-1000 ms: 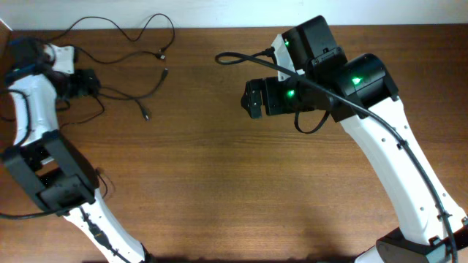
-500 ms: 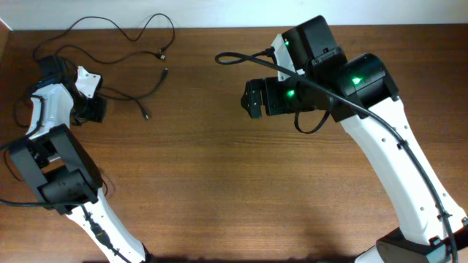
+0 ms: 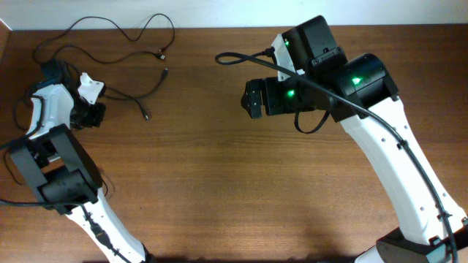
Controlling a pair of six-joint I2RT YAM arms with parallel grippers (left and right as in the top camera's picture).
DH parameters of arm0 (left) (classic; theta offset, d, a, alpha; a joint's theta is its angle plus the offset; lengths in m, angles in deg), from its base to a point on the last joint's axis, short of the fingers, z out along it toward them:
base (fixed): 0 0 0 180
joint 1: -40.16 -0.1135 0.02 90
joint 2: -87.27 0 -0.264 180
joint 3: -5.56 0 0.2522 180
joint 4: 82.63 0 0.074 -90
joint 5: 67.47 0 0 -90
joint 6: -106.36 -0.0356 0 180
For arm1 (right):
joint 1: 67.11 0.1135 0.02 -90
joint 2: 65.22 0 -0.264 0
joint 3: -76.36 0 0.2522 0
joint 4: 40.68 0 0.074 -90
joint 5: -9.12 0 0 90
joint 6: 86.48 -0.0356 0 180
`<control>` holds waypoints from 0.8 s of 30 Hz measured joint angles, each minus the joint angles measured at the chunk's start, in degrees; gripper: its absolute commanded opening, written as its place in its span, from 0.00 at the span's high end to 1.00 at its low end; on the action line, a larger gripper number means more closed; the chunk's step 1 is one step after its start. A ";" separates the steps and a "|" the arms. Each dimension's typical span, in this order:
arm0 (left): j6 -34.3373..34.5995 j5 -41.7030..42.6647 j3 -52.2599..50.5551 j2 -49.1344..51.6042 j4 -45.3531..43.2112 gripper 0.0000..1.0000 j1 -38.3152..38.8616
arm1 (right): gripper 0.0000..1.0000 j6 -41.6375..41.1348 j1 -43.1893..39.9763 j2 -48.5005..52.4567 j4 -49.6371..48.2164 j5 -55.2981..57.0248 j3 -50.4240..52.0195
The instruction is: Untangle cables
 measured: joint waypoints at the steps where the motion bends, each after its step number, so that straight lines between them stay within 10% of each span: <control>1: 0.28 -0.02 -0.02 0.02 0.50 0.18 0.00 | 0.02 0.00 0.00 0.00 -0.02 0.00 0.00; 2: 0.15 -0.02 -0.02 0.00 0.79 0.01 0.00 | 0.01 0.02 0.00 0.00 0.00 0.00 0.00; 9: 0.52 0.00 -0.02 0.00 -1.62 0.03 0.00 | 0.02 0.00 0.00 0.00 0.00 0.00 0.00; 16: 0.39 0.13 -0.02 0.00 -4.35 0.33 0.00 | 0.02 0.00 0.00 0.00 0.00 0.00 0.00; 18: 0.22 1.31 0.00 0.00 -4.22 0.71 0.00 | 0.01 -0.02 0.00 0.00 0.00 0.00 0.00; 19: 0.37 2.40 0.11 0.00 -3.89 0.69 0.00 | 0.02 -0.02 0.00 0.00 0.00 0.00 0.00; 21: 0.26 4.50 0.63 0.00 -3.52 0.32 0.00 | 0.02 0.00 0.00 0.00 0.00 0.00 0.00; 24: 0.28 6.16 3.39 0.00 -3.54 0.27 0.11 | 0.02 -0.02 0.00 0.00 -0.02 0.00 0.00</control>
